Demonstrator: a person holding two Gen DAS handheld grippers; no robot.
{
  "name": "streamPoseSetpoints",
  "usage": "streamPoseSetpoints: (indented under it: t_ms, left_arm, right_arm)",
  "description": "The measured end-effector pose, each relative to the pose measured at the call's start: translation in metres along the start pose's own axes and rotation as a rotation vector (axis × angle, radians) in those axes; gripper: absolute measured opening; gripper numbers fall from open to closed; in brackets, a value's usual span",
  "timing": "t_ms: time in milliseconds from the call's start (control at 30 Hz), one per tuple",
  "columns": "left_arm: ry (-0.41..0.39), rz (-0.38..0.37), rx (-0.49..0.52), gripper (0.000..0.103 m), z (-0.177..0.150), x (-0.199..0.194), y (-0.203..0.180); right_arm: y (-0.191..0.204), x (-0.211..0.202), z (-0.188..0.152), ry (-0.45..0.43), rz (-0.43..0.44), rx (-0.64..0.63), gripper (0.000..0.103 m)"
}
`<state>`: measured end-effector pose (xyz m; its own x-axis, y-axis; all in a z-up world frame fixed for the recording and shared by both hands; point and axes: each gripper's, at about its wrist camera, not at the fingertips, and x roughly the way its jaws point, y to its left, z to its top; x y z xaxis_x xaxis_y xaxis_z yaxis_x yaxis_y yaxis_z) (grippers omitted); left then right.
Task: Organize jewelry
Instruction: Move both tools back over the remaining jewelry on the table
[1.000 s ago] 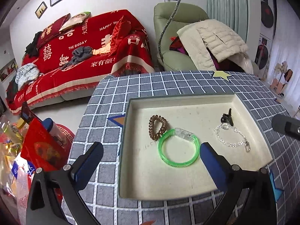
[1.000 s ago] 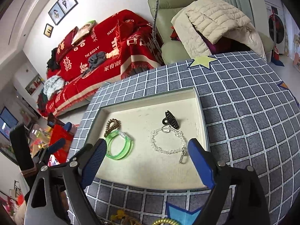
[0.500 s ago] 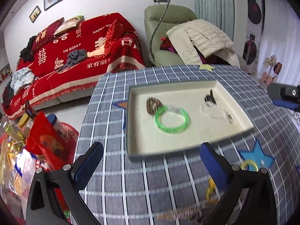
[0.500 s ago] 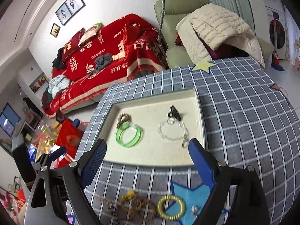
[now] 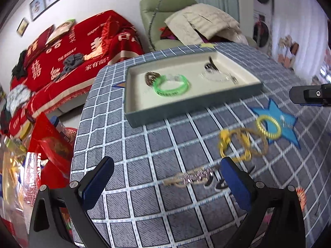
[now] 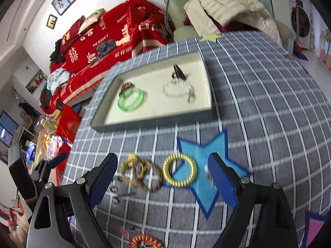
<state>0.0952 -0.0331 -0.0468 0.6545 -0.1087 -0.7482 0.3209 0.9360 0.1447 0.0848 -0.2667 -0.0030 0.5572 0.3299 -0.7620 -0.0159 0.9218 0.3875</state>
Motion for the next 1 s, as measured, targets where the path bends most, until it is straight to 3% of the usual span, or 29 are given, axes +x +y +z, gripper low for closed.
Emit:
streamPoseSetpoints:
  t_ms: [300,667,1000]
  left_arm:
    - [0.064,0.022,0.082,0.103,-0.007,0.022,-0.02]
    - [0.099,0.02,0.01,0.103,0.0,0.041,-0.006]
    - [0.098,-0.009,-0.019,0.103,0.003,0.045,-0.001]
  right_arm:
    - [-0.01,0.003,-0.031,0.038,-0.035,0.013,0.091]
    - [-0.025,0.001,-0.04,0.04,-0.068,0.051,0.091]
    - [-0.039,0.013,-0.047,0.061,-0.159,0.036,0.091]
